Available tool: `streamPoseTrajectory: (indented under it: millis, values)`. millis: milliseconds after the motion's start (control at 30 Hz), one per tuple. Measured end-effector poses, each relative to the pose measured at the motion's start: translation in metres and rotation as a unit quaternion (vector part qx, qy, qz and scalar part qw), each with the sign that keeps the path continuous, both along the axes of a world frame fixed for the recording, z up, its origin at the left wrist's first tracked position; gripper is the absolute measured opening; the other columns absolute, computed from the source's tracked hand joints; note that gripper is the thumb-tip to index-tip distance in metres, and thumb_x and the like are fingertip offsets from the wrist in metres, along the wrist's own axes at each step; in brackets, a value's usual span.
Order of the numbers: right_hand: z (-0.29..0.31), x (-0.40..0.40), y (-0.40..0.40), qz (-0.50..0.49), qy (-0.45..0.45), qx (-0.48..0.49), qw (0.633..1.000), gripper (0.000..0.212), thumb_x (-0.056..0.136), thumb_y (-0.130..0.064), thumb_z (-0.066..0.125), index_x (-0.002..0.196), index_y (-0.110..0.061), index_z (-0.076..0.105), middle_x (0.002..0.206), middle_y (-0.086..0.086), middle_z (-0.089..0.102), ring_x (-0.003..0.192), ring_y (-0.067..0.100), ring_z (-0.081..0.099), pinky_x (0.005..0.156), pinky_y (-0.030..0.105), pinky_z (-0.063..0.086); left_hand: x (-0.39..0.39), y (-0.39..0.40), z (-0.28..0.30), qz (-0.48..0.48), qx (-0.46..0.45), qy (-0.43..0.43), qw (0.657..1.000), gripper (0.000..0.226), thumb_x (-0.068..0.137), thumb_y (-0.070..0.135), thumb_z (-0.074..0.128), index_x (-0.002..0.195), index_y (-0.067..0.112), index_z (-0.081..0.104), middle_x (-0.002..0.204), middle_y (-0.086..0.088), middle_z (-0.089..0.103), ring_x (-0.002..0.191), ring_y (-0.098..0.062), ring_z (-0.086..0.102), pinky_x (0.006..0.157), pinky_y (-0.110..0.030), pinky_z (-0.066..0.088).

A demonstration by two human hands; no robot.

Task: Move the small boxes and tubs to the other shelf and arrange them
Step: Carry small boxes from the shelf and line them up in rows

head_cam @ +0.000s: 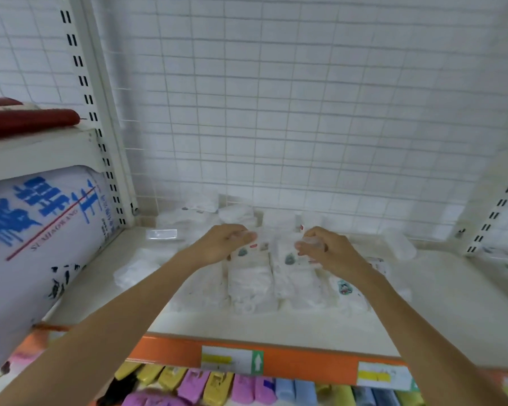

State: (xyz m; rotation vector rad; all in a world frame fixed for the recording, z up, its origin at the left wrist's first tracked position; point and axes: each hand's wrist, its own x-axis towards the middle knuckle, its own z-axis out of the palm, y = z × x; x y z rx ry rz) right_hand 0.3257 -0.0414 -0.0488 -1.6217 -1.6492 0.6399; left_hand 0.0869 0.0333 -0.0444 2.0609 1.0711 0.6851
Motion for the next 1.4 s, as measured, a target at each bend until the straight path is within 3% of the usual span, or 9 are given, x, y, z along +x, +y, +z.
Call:
streamPoseTrajectory:
  millis: [100, 267, 500, 633, 700, 800, 967, 1233, 1400]
  values:
    - [-0.003, -0.007, -0.005, -0.053, -0.002, 0.02, 0.998, 0.022, 0.089, -0.039, 0.055, 0.101, -0.02, 0.055, 0.074, -0.008, 0.058, 0.058, 0.001, 0.055, 0.043, 0.012, 0.04, 0.001, 0.003, 0.001, 0.012, -0.003, -0.016, 1.0, 0.038, 0.093, 0.042, 0.045, 0.096, 0.009, 0.063, 0.091, -0.015, 0.062, 0.053, -0.003, 0.052, 0.049, -0.02, 0.044]
    - [-0.006, -0.014, -0.008, -0.086, 0.029, -0.019, 0.996, 0.022, 0.094, -0.03, 0.049, 0.114, -0.022, 0.047, 0.111, 0.001, 0.051, 0.078, 0.009, 0.053, 0.039, 0.011, 0.038, 0.002, 0.006, -0.004, 0.027, -0.014, 0.046, 0.998, 0.047, 0.095, 0.046, 0.039, 0.1, 0.004, 0.058, 0.083, -0.004, 0.059, 0.056, -0.011, 0.049, 0.044, -0.017, 0.039]
    - [-0.004, -0.007, -0.017, -0.059, 0.002, -0.089, 0.994, 0.068, 0.076, -0.015, 0.074, 0.133, -0.022, 0.039, 0.124, -0.002, 0.033, 0.102, 0.012, 0.044, 0.064, 0.011, 0.039, -0.006, 0.005, -0.004, -0.036, -0.083, 0.046, 0.995, 0.034, 0.091, 0.046, 0.049, 0.112, 0.02, 0.053, 0.108, 0.003, 0.057, 0.079, -0.006, 0.054, 0.063, -0.016, 0.043]
    - [-0.005, -0.013, -0.016, -0.062, -0.072, -0.077, 0.992, 0.072, 0.072, -0.013, 0.076, 0.133, -0.022, 0.039, 0.125, 0.0, 0.033, 0.102, 0.012, 0.042, 0.065, 0.009, 0.036, -0.014, 0.006, -0.009, -0.073, -0.001, 0.192, 0.979, 0.076, 0.076, 0.041, 0.071, 0.138, 0.018, 0.033, 0.13, 0.0, 0.037, 0.117, -0.014, 0.041, 0.094, -0.021, 0.035]
    - [-0.006, -0.018, -0.016, -0.063, -0.105, -0.079, 0.989, 0.071, 0.071, -0.016, 0.077, 0.131, -0.021, 0.041, 0.124, 0.001, 0.031, 0.104, 0.014, 0.041, 0.066, 0.008, 0.037, -0.014, 0.006, -0.01, -0.071, 0.017, 0.201, 0.977, 0.079, 0.077, 0.038, 0.071, 0.14, 0.014, 0.03, 0.128, -0.004, 0.033, 0.118, -0.017, 0.037, 0.096, -0.023, 0.034]
    - [-0.009, -0.025, -0.018, -0.078, -0.174, -0.058, 0.98, 0.07, 0.07, -0.021, 0.077, 0.129, -0.018, 0.041, 0.125, 0.001, 0.03, 0.116, 0.016, 0.032, 0.087, 0.02, 0.031, -0.013, 0.007, -0.01, -0.066, 0.05, 0.214, 0.973, 0.077, 0.077, 0.033, 0.071, 0.139, 0.011, 0.031, 0.13, -0.007, 0.037, 0.122, -0.021, 0.035, 0.1, -0.028, 0.034]
    - [-0.01, -0.037, -0.023, -0.107, -0.233, 0.006, 0.967, 0.068, 0.073, -0.02, 0.073, 0.131, -0.014, 0.038, 0.125, 0.0, 0.036, 0.114, 0.015, 0.032, 0.087, 0.021, 0.029, -0.011, 0.009, -0.014, -0.06, 0.098, 0.245, 0.963, 0.073, 0.077, 0.028, 0.068, 0.138, 0.009, 0.032, 0.132, -0.008, 0.037, 0.122, -0.023, 0.031, 0.098, -0.028, 0.032]
    - [-0.007, -0.021, -0.076, -0.155, -0.245, 0.075, 0.954, 0.066, 0.076, -0.018, 0.069, 0.133, -0.016, 0.038, 0.125, 0.001, 0.034, 0.116, 0.018, 0.029, 0.092, 0.021, 0.03, -0.018, -0.006, -0.011, -0.073, 0.156, 0.122, 0.977, 0.076, 0.075, 0.011, 0.07, 0.14, 0.01, 0.03, 0.132, -0.008, 0.03, 0.124, -0.022, 0.027, 0.1, -0.02, 0.025]
    - [-0.007, 0.02, -0.147, -0.192, -0.252, 0.118, 0.941, 0.066, 0.072, -0.013, 0.072, 0.131, -0.015, 0.042, 0.124, 0.0, 0.034, 0.113, 0.016, 0.029, 0.09, 0.019, 0.026, -0.01, -0.041, -0.01, -0.11, 0.216, 0.011, 0.97, 0.069, 0.074, 0.01, 0.072, 0.133, 0.015, 0.038, 0.121, 0.006, 0.031, 0.119, -0.01, 0.029, 0.098, -0.015, 0.023]
